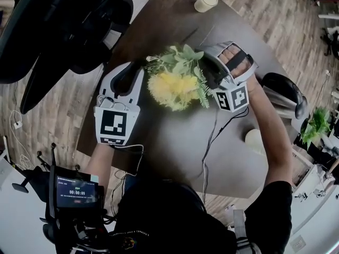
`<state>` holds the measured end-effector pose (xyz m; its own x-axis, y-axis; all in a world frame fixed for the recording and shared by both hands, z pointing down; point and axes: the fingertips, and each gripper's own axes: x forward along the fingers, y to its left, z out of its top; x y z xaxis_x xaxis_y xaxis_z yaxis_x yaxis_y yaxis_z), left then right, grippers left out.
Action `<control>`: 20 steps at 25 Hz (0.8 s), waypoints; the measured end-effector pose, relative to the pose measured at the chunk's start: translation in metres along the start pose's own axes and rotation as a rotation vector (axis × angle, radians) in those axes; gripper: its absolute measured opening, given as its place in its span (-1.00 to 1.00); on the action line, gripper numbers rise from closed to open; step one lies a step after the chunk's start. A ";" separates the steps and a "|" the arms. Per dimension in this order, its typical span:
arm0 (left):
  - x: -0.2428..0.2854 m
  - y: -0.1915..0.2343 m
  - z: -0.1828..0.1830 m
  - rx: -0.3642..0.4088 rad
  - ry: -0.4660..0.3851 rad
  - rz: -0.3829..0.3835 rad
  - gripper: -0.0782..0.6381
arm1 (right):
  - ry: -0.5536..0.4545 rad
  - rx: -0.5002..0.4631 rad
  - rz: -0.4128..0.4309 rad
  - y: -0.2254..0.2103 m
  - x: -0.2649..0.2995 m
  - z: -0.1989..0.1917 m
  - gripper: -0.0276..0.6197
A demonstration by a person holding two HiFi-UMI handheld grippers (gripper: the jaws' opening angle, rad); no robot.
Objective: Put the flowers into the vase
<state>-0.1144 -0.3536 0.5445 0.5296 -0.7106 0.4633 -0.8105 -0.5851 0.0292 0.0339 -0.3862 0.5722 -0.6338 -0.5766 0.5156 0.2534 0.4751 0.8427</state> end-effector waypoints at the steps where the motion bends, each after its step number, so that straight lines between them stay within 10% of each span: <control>1: -0.002 0.000 0.001 0.002 -0.001 0.004 -0.52 | 0.006 0.021 -0.014 -0.003 -0.003 0.000 -0.80; 20: -0.042 -0.025 0.021 0.032 -0.033 0.012 -0.52 | 0.015 0.547 -0.271 -0.040 -0.076 0.042 -0.80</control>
<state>-0.1114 -0.3176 0.5058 0.5280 -0.7300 0.4340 -0.8088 -0.5881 -0.0053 0.0414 -0.3336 0.4927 -0.6120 -0.7321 0.2990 -0.3307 0.5804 0.7442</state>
